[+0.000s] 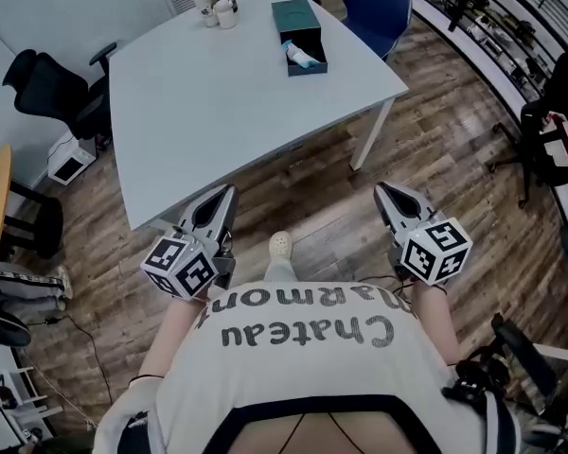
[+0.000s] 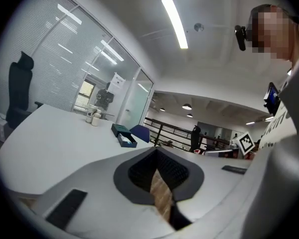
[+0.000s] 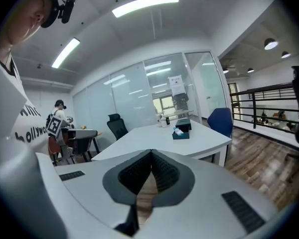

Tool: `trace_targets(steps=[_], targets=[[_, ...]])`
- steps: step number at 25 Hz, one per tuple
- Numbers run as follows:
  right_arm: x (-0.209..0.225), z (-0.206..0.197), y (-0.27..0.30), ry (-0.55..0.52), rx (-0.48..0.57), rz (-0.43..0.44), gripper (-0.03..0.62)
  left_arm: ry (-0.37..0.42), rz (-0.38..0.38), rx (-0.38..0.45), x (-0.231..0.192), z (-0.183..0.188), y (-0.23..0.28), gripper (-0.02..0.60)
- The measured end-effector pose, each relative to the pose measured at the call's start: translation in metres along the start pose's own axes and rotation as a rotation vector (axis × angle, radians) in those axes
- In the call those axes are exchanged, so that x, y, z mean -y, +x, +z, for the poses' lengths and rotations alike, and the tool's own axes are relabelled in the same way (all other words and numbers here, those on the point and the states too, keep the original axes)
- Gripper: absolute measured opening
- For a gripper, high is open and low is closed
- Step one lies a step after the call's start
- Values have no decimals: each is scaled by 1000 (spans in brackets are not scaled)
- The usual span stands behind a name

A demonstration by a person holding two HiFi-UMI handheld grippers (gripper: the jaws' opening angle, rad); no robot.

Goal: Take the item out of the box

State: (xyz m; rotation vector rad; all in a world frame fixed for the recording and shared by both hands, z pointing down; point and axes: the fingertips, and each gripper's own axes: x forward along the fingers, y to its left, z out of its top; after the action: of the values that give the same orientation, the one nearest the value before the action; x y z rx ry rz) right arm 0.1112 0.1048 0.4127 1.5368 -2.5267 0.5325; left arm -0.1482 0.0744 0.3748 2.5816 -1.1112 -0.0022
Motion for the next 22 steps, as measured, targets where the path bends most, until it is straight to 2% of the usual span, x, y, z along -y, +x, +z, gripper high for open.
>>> trace_targets(steps=[2, 4, 10, 14, 22], targets=[[9, -1, 10, 11, -16, -22, 0, -33, 36, 4, -22, 1, 16, -12], [21, 2, 21, 26, -28, -46, 0, -84, 35, 1, -42, 2, 37, -12], [52, 30, 64, 46, -50, -112, 0, -137, -65, -11, -77, 26, 109, -11], [68, 57, 100, 30, -36, -137, 0, -141, -133, -19, -99, 48, 151, -11], [94, 96, 164, 29, -4, -176, 0, -83, -161, -2, -150, 85, 209, -11]])
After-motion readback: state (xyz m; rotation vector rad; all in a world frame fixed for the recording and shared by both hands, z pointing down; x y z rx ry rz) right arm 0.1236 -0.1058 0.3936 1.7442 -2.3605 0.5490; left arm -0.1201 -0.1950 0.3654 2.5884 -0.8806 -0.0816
